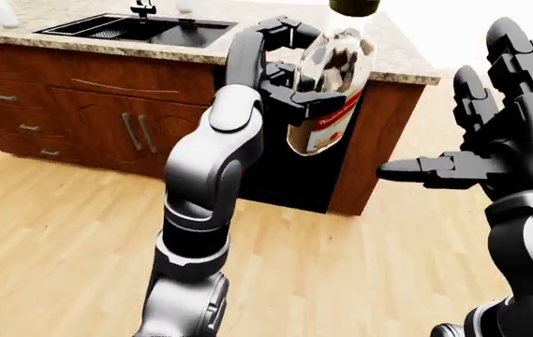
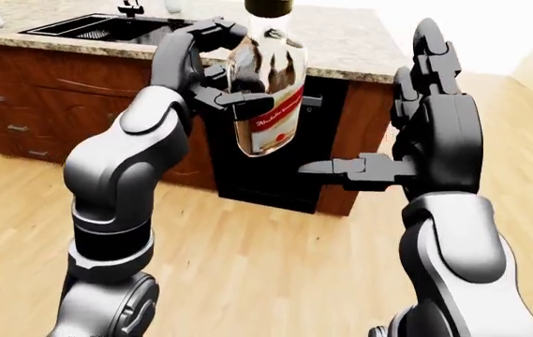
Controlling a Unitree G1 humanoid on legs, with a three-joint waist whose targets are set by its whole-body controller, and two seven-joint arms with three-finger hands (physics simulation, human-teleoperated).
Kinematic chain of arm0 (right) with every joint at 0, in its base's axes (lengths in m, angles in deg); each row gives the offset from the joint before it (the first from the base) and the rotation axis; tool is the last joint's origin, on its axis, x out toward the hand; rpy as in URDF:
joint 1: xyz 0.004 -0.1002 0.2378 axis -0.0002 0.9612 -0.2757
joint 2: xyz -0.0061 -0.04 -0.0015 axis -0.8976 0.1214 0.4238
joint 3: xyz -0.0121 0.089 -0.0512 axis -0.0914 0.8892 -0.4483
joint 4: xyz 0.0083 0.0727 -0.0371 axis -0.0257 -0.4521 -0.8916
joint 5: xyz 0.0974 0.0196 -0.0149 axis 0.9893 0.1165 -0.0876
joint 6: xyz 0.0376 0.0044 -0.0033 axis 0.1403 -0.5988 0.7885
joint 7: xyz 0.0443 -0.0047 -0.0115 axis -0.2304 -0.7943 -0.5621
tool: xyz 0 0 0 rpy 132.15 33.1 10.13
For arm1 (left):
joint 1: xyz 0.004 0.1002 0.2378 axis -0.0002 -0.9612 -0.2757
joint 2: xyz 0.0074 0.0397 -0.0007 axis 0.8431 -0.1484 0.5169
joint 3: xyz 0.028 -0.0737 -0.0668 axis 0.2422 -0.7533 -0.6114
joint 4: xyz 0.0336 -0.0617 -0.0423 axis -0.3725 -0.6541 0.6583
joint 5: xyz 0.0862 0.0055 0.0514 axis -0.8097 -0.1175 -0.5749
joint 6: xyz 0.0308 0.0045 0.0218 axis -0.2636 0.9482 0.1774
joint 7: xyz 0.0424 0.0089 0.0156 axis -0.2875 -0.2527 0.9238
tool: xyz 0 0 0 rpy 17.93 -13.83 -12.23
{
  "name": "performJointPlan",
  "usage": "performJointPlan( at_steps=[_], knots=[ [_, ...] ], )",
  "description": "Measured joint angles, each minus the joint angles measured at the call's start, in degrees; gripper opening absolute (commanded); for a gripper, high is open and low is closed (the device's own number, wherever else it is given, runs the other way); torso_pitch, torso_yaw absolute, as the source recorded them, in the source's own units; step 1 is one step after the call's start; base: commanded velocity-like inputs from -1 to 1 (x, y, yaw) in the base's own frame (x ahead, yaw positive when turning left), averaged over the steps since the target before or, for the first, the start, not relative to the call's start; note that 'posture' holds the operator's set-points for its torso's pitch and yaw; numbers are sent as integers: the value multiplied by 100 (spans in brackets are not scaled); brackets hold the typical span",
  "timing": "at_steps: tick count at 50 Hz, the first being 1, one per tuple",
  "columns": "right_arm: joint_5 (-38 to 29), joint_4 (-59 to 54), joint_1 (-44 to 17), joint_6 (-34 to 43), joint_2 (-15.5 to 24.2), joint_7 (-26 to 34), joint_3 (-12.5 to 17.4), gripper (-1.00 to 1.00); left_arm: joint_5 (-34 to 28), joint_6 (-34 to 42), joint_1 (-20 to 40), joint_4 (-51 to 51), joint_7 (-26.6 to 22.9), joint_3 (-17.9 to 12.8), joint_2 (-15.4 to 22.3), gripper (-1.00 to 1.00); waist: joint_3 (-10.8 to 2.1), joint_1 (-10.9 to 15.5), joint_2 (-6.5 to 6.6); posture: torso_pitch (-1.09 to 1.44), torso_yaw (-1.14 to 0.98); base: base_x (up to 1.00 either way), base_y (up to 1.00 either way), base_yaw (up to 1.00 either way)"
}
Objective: Move the drinks to the dining counter.
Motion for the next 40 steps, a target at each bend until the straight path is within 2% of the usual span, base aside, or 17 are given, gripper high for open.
performJointPlan(
  at_steps=[1,3,5,7,9,13,18,21,23,27,30,33,35,36,37,38,40],
  knots=[
    [-28,48,-1,-55,13,-8,-63,100,34,4,-3,63,-19,10,19,-100,90,12,70,0,0,0,0,0],
    [-27,96,1,-169,10,34,-158,100,44,-8,4,148,-13,-60,60,-100,163,7,82,0,0,0,0,0],
    [-16,95,-15,-239,13,73,-155,100,12,-42,32,161,30,-141,89,-100,114,-10,98,0,0,0,0,0],
    [-29,66,-45,-255,2,81,-117,100,-21,-65,55,168,77,-204,126,-100,0,-49,152,0,0,0,0,0],
    [-30,42,-5,-204,-41,83,-151,100,-47,-63,-24,164,113,-261,164,-100,36,45,5,0,0,13,0,0],
    [27,1,33,-177,-60,142,-193,100,-126,86,-104,-32,186,-334,211,-100,65,185,11,0,0,43,0,0],
    [-5,66,19,-324,-50,124,-119,100,-82,-68,57,167,163,-287,193,-100,55,269,-252,0,0,56,-1,0],
    [18,92,-41,-292,-43,117,-88,100,-33,-108,144,248,146,-273,192,-100,24,320,-523,0,0,69,-1,0],
    [31,114,-16,-233,-30,96,-9,100,6,-84,105,294,140,-225,145,-100,74,263,-448,0,0,71,0,0],
    [21,105,-77,-109,-20,12,11,100,103,68,48,170,80,-114,149,-100,-14,203,-342,0,0,73,-1,0],
    [45,114,-80,-175,-30,-11,-32,100,96,87,77,182,89,-154,173,-100,0,126,-177,0,0,81,-1,0],
    [62,82,-75,-185,-20,-21,-30,100,81,48,110,215,104,-180,182,-100,-80,17,2,0,0,82,-1,0],
    [80,71,-131,-181,-6,-23,-12,100,71,21,150,240,116,-198,194,-100,-133,41,181,0,0,82,-1,0],
    [95,85,-113,-178,-48,-22,-31,100,71,-4,110,261,115,-215,213,-100,-18,106,127,0,0,82,-2,0],
    [130,90,-75,-144,-69,-9,-58,100,62,5,41,243,124,-241,221,-100,151,152,151,0,0,83,-1,0],
    [178,76,-71,-86,-75,11,-92,100,39,58,-15,217,145,-279,244,-100,196,198,199,0,0,82,-1,0],
    [242,84,-116,4,-32,26,-70,100,-16,160,0,96,194,-321,255,-100,93,234,223,0,0,82,-1,0]
  ],
)
